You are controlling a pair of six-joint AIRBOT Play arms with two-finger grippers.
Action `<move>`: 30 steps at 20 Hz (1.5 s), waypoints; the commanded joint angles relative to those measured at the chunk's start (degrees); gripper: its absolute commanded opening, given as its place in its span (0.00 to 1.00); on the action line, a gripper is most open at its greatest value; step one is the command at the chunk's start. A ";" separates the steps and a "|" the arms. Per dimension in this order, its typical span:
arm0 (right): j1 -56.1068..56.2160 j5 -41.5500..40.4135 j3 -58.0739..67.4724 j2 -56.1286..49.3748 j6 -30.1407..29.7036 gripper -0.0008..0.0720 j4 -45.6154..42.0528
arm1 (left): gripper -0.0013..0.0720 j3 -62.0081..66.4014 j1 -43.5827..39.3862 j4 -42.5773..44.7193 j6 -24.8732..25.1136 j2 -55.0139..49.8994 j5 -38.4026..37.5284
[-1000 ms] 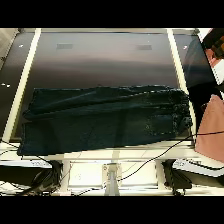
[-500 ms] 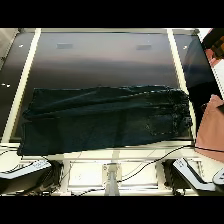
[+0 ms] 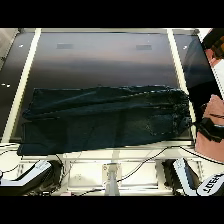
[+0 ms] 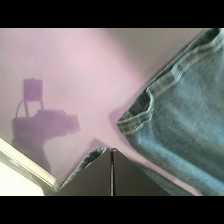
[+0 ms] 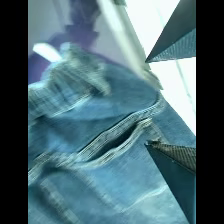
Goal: Fold the clothes and pants, and hang the long-sleeved shirts on hangers.
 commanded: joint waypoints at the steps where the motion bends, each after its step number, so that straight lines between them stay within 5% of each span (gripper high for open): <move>1: -0.04 0.83 -5.92 0.52 4.50 0.82 -2.10 | 0.07 -4.31 -0.02 0.02 2.60 0.52 2.51; 5: -0.04 -11.69 -10.12 0.46 6.58 0.95 -1.14 | 0.07 -5.22 -0.04 -2.73 2.84 0.48 4.76; 8: -0.04 -20.09 -10.12 -0.94 10.12 0.95 2.16 | 0.07 -5.22 -0.09 -3.37 2.84 0.46 5.46; 14: -0.04 -22.91 -10.12 -10.97 8.37 0.95 12.33 | 0.07 -5.25 -0.90 -3.39 2.82 0.46 5.55; 21: -0.04 -25.83 -10.12 -15.21 8.26 0.94 13.05 | 0.07 -5.27 -4.48 -3.39 2.82 0.28 5.60; 23: -0.02 -26.12 -10.12 -15.21 8.28 0.88 13.05 | 0.08 -5.27 -5.09 -3.87 2.80 0.28 5.57; 25: -0.04 -26.12 -10.12 -15.19 8.26 0.60 13.05 | 0.08 -5.27 -5.11 -5.92 2.82 0.28 4.52; 26: -0.04 -26.32 -10.12 -15.19 8.17 0.34 13.05 | 0.12 -5.27 -5.11 -6.58 2.82 0.28 3.48; 27: -0.04 -26.49 -10.12 -15.19 7.65 0.10 13.09 | 0.45 -5.27 -5.16 -6.80 2.84 0.28 2.36; 28: -0.04 -26.60 -10.12 -15.19 7.58 0.09 13.11 | 0.86 -5.27 -5.16 -6.82 2.82 0.28 1.40; 30: -0.04 -26.67 -10.12 -15.15 7.45 0.09 13.94 | 0.96 -5.27 -5.16 -6.75 2.82 0.28 -1.79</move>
